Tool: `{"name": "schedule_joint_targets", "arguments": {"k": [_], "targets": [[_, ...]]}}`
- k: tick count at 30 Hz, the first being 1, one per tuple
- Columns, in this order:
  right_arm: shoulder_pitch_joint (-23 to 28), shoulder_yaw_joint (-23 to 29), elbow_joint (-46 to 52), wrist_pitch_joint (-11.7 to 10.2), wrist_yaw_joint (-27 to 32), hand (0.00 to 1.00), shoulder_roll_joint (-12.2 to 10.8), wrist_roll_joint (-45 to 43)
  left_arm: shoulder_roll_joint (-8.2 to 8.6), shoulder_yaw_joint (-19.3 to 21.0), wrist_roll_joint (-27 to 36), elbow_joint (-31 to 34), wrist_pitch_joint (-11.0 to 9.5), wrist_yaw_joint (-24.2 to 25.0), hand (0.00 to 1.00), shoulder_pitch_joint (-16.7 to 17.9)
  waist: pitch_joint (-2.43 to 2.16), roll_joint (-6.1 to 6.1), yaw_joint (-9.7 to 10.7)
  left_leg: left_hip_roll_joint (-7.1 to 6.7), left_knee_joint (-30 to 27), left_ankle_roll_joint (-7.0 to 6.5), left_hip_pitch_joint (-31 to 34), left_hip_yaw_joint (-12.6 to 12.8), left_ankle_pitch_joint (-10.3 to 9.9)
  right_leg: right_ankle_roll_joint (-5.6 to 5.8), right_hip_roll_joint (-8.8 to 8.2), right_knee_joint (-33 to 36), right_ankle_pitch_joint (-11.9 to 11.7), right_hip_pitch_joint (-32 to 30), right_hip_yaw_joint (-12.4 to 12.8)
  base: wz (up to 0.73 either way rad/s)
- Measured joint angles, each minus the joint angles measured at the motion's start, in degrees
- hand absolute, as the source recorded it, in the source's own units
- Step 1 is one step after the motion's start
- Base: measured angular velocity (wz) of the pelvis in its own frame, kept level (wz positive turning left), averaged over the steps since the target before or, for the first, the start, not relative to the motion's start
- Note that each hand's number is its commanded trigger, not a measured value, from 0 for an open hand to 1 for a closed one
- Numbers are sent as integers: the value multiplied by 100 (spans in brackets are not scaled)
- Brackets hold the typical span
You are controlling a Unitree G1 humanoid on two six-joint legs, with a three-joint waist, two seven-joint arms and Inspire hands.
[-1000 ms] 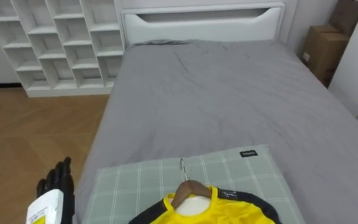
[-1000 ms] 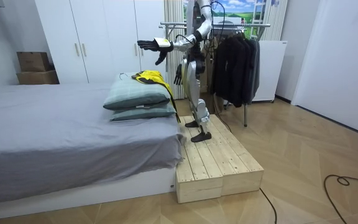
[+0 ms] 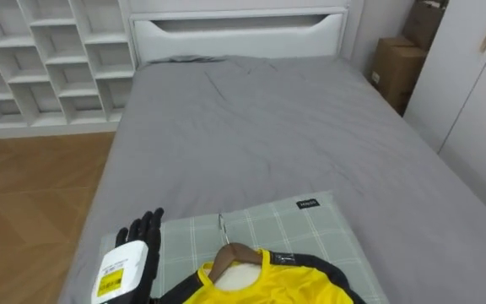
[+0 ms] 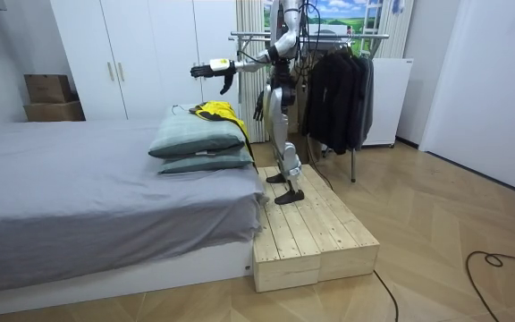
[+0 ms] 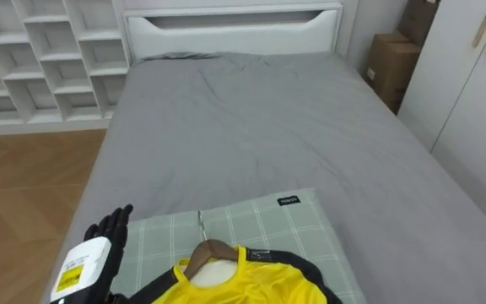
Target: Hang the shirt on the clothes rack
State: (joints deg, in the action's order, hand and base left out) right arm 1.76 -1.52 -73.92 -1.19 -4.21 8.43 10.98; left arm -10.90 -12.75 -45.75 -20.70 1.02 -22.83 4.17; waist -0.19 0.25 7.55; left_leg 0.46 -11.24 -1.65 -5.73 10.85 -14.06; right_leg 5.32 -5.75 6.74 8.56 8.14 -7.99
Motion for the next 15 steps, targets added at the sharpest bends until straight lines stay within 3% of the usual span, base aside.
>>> {"name": "schedule_joint_targets", "arguments": {"k": [6, 15], "targets": [[9, -46, -100, -2, 37, 0, 20, 280, 63, -3, 8, -933, -53, 0, 0, -16, 7, 62, 21, 21, 49, 3, -84, 89, 1, 0, 23, 0, 0, 26, 42, -6], [1, -58, -173, -2, 40, 0, 44, 449, 145, 24, 7, -988, -57, -30, 0, -101, 5, 87, 20, 17, 51, 4, -78, 73, 2, -1, 23, 0, -1, 10, 66, 0]]}}
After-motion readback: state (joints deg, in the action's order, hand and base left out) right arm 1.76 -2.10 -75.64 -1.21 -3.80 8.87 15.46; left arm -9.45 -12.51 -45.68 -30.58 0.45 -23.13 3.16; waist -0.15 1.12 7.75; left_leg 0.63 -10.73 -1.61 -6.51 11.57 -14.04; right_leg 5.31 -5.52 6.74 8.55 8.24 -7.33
